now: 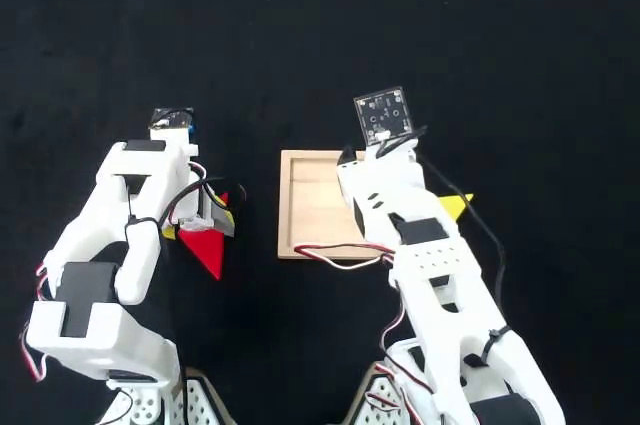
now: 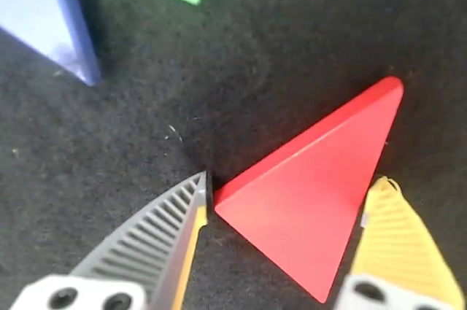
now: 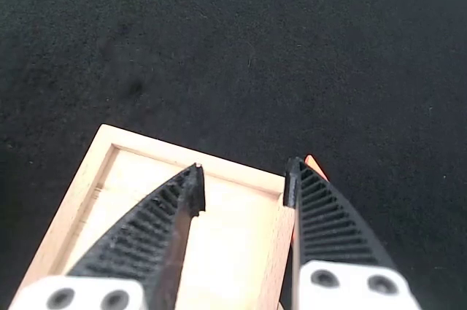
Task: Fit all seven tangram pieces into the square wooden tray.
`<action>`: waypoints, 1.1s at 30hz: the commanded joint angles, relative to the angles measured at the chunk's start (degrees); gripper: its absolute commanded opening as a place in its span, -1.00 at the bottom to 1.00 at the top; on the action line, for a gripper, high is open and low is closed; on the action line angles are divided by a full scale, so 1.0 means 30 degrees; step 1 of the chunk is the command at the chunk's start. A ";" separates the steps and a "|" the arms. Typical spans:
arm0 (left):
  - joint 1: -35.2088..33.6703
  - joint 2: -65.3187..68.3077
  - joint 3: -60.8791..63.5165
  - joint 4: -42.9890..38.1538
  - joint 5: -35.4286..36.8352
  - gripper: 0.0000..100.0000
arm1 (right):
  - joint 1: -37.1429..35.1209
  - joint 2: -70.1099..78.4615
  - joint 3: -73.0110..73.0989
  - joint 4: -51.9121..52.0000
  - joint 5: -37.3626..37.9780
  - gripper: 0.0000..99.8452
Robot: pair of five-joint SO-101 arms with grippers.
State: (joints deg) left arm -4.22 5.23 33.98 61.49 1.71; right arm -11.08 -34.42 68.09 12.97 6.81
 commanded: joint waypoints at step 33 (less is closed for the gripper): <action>0.0103 -0.0293 -0.0044 -0.0234 -0.0176 -0.55 | -0.0234 0.0161 -0.0103 -0.0440 0.0000 -0.62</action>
State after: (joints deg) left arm -4.04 5.05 34.15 61.32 1.63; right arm -11.08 -34.42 68.09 12.97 6.81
